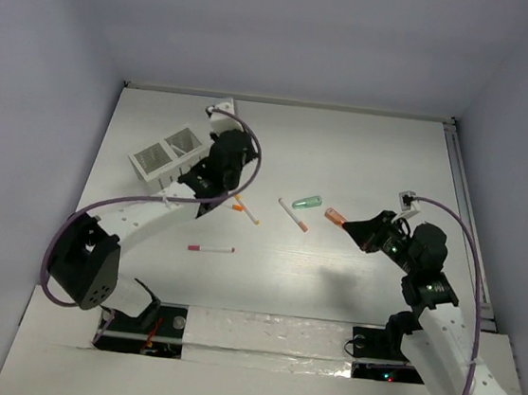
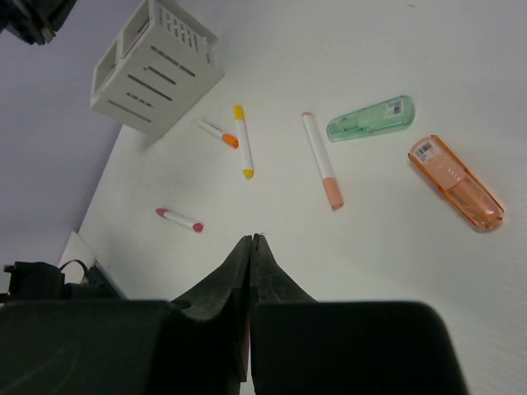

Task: Sort the stationery into containers
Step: Place the pen in the storage box, then pick up the pen from the center of the board.

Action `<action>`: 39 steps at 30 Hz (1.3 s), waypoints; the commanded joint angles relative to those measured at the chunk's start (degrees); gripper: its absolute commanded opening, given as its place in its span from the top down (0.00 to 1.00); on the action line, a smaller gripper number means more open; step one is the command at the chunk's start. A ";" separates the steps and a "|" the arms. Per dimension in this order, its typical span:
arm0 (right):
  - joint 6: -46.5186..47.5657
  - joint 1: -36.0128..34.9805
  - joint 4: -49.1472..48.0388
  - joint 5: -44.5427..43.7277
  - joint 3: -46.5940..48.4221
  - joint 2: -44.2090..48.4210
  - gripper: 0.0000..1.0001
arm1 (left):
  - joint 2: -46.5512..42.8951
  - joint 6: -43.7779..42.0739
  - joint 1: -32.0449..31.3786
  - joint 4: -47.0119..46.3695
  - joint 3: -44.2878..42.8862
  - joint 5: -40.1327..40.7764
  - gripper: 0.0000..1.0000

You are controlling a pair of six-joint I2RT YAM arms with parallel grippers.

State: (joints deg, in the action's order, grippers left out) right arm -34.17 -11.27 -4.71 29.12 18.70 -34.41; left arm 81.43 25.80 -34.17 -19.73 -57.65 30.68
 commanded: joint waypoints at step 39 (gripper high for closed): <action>2.01 -2.00 -2.50 1.46 -0.15 0.66 0.72 | 29.31 28.43 -16.80 17.00 -8.35 -2.38 0.69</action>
State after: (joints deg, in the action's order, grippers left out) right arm -32.38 -12.84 -4.19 29.82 18.70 -34.46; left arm 109.45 55.61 -51.29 -4.62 -63.46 26.70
